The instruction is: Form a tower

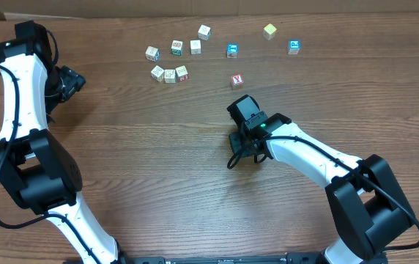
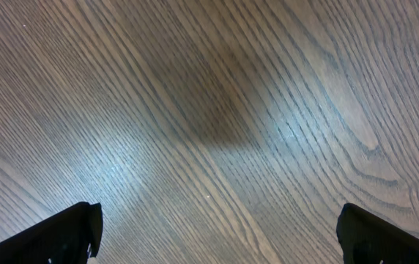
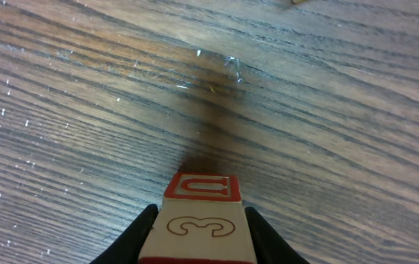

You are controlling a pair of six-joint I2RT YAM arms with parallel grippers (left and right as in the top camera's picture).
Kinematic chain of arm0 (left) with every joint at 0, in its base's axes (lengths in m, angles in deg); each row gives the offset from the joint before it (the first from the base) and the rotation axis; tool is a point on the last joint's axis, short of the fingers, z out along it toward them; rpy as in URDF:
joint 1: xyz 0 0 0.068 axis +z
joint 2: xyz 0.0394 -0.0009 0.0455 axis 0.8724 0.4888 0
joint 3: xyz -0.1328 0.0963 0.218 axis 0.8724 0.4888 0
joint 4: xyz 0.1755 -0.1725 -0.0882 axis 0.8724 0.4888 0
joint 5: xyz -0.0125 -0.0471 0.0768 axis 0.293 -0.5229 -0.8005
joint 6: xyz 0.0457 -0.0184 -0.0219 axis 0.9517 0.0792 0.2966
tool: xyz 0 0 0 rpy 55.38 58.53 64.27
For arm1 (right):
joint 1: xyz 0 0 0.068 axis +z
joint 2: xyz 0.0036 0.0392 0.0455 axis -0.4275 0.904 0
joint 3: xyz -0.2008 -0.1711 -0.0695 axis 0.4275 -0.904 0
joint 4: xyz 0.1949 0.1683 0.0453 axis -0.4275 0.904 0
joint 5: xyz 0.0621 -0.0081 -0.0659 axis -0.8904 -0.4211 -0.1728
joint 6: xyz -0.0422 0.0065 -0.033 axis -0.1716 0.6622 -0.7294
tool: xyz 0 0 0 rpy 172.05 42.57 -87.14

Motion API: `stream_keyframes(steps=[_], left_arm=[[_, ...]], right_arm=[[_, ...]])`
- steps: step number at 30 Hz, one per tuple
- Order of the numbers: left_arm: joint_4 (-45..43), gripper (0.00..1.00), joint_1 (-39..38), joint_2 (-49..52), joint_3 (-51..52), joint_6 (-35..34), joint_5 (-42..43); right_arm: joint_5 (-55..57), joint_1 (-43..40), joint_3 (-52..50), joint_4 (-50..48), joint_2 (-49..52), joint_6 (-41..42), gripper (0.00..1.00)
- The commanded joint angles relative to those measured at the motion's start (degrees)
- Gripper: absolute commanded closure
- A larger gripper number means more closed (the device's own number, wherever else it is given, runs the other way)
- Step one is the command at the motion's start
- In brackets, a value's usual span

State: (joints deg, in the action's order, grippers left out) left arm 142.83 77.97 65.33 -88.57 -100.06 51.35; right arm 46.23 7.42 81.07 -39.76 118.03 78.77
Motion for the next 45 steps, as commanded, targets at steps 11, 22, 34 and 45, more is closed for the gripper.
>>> stream_keyframes(steps=[11, 22, 34, 45], left_arm=[[-0.1, 0.0, -0.3, 0.2, -0.8, 0.5, -0.2], [-0.1, 0.0, -0.3, 0.2, -0.8, 0.5, -0.2], [-0.1, 0.0, -0.3, 0.2, -0.8, 0.5, -0.2], [-0.1, 0.01, -0.3, 0.2, -0.8, 0.5, -0.2]], right_arm=[[0.4, 0.3, -0.5, -0.4, 0.0, -1.5, 0.73], [0.4, 0.3, -0.5, -0.6, 0.0, 3.0, 0.81], [0.4, 0.3, -0.5, -1.7, 0.0, 6.1, 0.76], [0.2, 0.3, -0.5, 0.0, 0.0, 2.0, 0.74]])
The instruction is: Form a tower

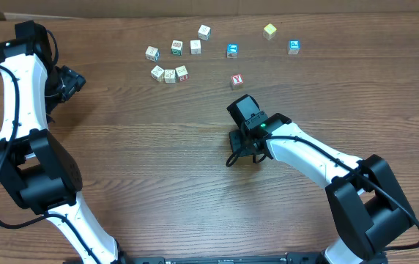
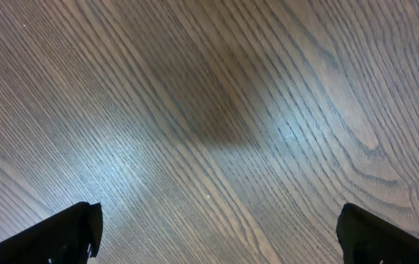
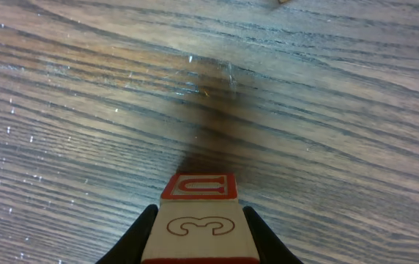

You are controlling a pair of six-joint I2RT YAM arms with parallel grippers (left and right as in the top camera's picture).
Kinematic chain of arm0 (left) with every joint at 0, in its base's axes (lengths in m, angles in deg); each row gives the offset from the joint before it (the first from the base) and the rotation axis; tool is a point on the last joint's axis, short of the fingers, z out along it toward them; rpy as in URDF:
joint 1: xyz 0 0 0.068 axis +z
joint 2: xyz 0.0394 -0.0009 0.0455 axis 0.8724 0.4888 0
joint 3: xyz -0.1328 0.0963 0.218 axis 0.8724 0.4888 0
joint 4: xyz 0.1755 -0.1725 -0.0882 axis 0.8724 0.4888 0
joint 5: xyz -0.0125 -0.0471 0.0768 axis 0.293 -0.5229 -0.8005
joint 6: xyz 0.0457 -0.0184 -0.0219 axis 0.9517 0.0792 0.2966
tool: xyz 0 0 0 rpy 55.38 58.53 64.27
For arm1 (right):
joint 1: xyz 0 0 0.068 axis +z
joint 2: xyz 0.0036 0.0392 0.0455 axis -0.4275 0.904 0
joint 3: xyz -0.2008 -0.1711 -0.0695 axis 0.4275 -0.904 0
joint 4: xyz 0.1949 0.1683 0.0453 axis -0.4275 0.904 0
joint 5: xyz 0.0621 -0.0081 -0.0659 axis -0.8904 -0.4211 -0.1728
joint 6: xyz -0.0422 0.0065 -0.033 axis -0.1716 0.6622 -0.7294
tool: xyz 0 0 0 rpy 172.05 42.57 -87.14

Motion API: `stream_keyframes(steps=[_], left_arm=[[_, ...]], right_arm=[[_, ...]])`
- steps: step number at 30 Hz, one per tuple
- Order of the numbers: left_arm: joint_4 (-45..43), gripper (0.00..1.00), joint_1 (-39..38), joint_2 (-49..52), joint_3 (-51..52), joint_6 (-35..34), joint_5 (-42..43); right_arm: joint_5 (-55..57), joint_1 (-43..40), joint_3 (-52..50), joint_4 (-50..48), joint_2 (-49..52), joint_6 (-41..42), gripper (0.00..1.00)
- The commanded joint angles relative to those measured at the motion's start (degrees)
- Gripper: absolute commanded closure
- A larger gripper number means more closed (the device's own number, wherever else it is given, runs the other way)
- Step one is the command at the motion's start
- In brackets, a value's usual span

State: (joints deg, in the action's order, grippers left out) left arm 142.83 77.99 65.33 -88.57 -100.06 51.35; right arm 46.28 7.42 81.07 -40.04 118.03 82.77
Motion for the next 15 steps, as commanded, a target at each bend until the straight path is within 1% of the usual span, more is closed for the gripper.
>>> stream_keyframes(steps=[1, 2, 5, 10, 13, 15], left_arm=[[-0.1, 0.0, -0.4, 0.2, -0.8, 0.5, -0.2], [-0.1, 0.0, -0.4, 0.2, -0.8, 0.5, -0.2], [-0.1, 0.0, -0.4, 0.2, -0.8, 0.5, -0.2], [-0.1, 0.01, -0.4, 0.2, -0.8, 0.5, -0.2], [-0.1, 0.0, -0.4, 0.2, -0.8, 0.5, -0.2], [-0.1, 0.0, -0.3, 0.2, -0.8, 0.5, -0.2]], right_arm=[[0.1, 0.3, -0.5, 0.3, 0.0, -2.8, 0.74], [0.2, 0.3, -0.4, 0.3, 0.0, -3.3, 0.72], [0.1, 0.3, -0.4, 0.3, 0.0, -5.7, 0.71], [0.2, 0.3, -0.4, 0.3, 0.0, -7.4, 0.64], [0.2, 0.3, -0.4, 0.3, 0.0, -7.4, 0.64], [0.1, 0.3, -0.4, 0.3, 0.0, -7.3, 0.69]])
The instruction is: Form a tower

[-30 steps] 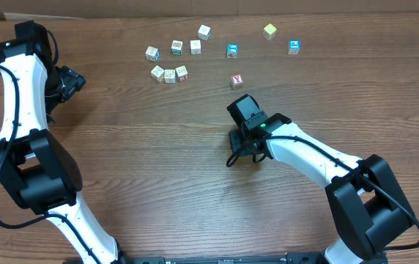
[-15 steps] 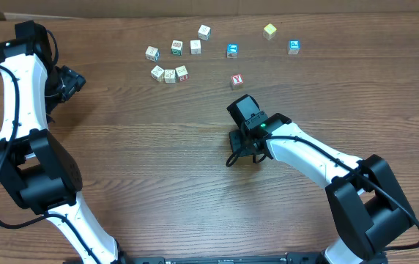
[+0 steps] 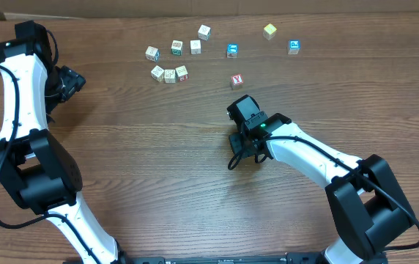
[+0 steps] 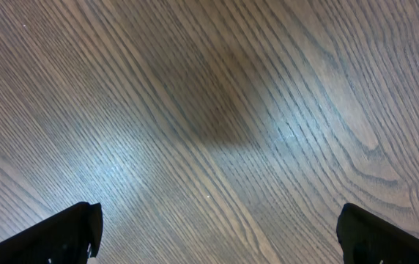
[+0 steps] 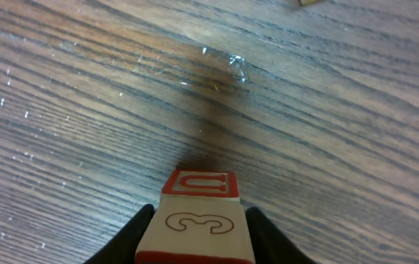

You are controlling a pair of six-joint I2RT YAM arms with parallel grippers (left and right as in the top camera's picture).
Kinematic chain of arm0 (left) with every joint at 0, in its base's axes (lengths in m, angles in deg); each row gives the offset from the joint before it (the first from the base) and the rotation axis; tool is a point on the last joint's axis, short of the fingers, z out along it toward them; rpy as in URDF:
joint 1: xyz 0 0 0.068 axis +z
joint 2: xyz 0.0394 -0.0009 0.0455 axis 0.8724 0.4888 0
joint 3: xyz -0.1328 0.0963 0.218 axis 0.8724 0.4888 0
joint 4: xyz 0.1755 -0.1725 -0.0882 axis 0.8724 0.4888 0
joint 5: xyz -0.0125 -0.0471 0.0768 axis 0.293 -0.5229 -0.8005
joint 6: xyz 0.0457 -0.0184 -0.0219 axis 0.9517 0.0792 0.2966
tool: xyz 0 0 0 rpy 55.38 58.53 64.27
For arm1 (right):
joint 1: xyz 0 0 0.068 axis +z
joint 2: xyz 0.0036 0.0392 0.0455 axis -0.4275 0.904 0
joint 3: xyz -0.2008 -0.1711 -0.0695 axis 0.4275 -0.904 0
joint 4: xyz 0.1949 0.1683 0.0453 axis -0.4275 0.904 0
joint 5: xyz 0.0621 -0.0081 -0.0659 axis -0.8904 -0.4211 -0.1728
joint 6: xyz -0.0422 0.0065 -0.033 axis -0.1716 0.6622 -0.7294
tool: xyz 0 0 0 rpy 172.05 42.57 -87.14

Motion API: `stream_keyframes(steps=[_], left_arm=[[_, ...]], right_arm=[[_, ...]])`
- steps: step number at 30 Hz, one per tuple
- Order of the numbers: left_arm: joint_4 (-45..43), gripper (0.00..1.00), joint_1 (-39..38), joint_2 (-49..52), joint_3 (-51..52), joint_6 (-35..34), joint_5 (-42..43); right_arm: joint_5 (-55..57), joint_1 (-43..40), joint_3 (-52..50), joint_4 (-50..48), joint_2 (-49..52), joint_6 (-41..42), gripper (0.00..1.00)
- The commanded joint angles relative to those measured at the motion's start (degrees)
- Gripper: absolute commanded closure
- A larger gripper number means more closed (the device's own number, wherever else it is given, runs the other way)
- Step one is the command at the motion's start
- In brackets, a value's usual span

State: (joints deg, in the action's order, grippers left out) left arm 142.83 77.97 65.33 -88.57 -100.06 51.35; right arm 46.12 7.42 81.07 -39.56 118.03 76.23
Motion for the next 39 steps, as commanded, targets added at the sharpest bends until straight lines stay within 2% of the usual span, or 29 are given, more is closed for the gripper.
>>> stream_keyframes(steps=[1, 4, 10, 11, 13, 18, 21, 25, 29, 33, 39], left_arm=[[-0.1, 0.01, -0.3, 0.2, -0.8, 0.5, -0.2], [-0.1, 0.0, -0.3, 0.2, -0.8, 0.5, -0.2], [-0.1, 0.01, -0.3, 0.2, -0.8, 0.5, -0.2], [-0.1, 0.0, -0.3, 0.2, -0.8, 0.5, -0.2], [-0.1, 0.0, -0.3, 0.2, -0.8, 0.5, -0.2], [-0.1, 0.0, -0.3, 0.2, -0.8, 0.5, -0.2], [-0.1, 0.0, -0.3, 0.2, -0.8, 0.5, -0.2], [-0.1, 0.0, -0.3, 0.2, -0.8, 0.5, -0.2], [-0.1, 0.0, -0.3, 0.2, -0.8, 0.5, -0.2], [-0.1, 0.0, -0.3, 0.2, -0.8, 0.5, -0.2], [-0.1, 0.0, -0.3, 0.2, -0.8, 0.5, -0.2]], right_arm=[[0.3, 0.3, -0.4, -0.2, 0.0, -0.8, 0.72], [0.3, 0.3, -0.4, -0.3, 0.0, -0.8, 0.78], [-1.4, 0.3, -0.4, -0.4, 0.0, -0.5, 0.78], [-1.4, 0.3, -0.4, -0.4, 0.0, -0.5, 0.76], [-1.4, 0.3, -0.4, -0.4, 0.0, -0.6, 0.66], [-1.4, 0.3, -0.4, -0.5, 0.0, -0.6, 0.48], [-1.4, 0.3, -0.3, 0.0, 0.0, -0.6, 0.47], [-1.4, 0.3, -0.4, 0.4, 0.0, -1.0, 0.48], [-1.0, 0.3, -0.5, 0.4, 0.0, -1.0, 0.55], [-1.0, 0.3, -0.5, 0.3, 0.0, -0.9, 0.69], [-1.0, 0.3, -0.5, 0.4, 0.0, -0.4, 0.75]])
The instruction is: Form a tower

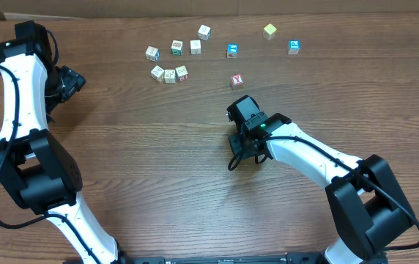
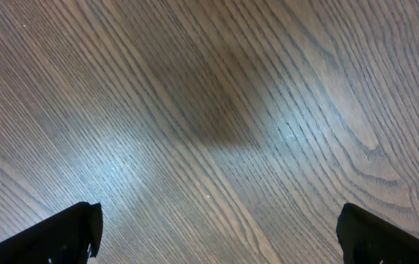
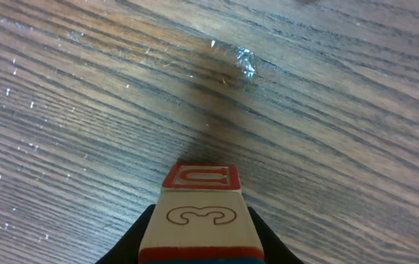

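My right gripper (image 3: 198, 224) is shut on a wooden block (image 3: 199, 198) with a red outlined 3 on its upper face and a red U on its front face. A blue strip shows at the block's lower edge. The block is low over the bare wood, its shadow right beneath it. From overhead this gripper (image 1: 242, 141) is at the table's middle, and the block is hidden under it. My left gripper (image 2: 220, 235) is open over bare wood at the far left (image 1: 69, 81).
Several loose letter blocks (image 1: 170, 74) lie scattered along the table's back, among them a red Y block (image 1: 236, 81), a blue one (image 1: 231, 50), another blue one (image 1: 294, 46) and a yellow-green one (image 1: 269, 30). A shiny scuff (image 3: 242, 60) marks the wood ahead of the held block.
The right wrist view has shifted slightly: the scuff sits a little further right and the block looms a bit larger. The block is still held. The left arm has not moved.
At every earlier moment my right gripper was shut on the 3 block low over the table's middle, with only small shifts of its view over the wood. My left gripper stayed open at the far left throughout. The loose blocks at the back have not moved.
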You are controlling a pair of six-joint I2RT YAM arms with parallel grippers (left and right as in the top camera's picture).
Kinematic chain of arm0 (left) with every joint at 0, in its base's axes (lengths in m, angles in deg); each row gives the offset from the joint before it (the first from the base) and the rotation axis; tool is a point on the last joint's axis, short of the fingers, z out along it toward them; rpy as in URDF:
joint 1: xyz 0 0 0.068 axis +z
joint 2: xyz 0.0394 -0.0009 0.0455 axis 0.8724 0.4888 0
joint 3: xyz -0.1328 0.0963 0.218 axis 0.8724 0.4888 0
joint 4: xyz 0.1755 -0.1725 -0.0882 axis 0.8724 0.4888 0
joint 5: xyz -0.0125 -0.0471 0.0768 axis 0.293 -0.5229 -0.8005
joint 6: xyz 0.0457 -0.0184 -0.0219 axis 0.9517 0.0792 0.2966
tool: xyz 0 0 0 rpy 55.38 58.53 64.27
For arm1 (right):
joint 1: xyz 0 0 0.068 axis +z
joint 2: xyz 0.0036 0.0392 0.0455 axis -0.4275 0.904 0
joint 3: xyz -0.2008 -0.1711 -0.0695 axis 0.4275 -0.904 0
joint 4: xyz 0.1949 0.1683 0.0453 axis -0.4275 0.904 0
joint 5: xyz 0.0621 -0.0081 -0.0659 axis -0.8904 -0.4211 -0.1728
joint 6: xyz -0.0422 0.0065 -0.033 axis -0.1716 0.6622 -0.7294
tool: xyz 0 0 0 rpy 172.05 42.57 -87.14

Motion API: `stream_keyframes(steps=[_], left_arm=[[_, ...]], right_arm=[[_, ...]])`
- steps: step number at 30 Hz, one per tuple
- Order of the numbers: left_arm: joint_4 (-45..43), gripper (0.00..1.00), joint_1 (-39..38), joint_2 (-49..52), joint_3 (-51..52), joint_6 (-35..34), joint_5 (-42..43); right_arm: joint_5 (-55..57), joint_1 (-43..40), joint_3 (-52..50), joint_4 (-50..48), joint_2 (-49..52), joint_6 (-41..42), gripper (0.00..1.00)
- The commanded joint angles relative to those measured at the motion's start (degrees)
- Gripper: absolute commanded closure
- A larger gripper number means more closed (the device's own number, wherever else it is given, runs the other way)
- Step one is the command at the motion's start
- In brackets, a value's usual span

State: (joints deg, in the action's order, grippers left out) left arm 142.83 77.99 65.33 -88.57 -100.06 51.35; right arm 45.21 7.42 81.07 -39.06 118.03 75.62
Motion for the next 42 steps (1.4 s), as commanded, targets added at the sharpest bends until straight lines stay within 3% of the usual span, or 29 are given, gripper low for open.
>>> stream_keyframes(steps=[1, 17, 19, 24, 28, 35, 42], left_arm=[[-0.1, 0.0, -0.4, 0.2, -0.8, 0.5, -0.2], [-0.1, 0.0, -0.4, 0.2, -0.8, 0.5, -0.2], [-0.1, 0.01, -0.4, 0.2, -0.8, 0.5, -0.2], [-0.1, 0.01, -0.4, 0.2, -0.8, 0.5, -0.2], [-0.1, 0.0, -0.4, 0.2, -0.8, 0.5, -0.2], [-0.1, 0.0, -0.3, 0.2, -0.8, 0.5, -0.2], [-0.1, 0.01, -0.4, 0.2, -0.8, 0.5, -0.2]], right_arm=[[-0.1, 0.3, -0.5, 0.0, 0.0, 0.4, 0.77], [-0.1, 0.3, -0.5, 0.0, 0.0, 9.3, 0.77], [-0.1, 0.3, -0.5, 0.0, 0.0, 9.2, 0.72], [-0.1, 0.3, -0.5, 0.0, 0.0, 9.2, 0.39], [-0.1, 0.3, -0.1, 0.0, 0.0, 9.2, 0.26], [0.0, 0.2, 5.1, 1.7, 0.0, 8.2, 0.16], [5.6, -0.8, 18.3, 12.3, 0.0, 7.2, 0.12]])
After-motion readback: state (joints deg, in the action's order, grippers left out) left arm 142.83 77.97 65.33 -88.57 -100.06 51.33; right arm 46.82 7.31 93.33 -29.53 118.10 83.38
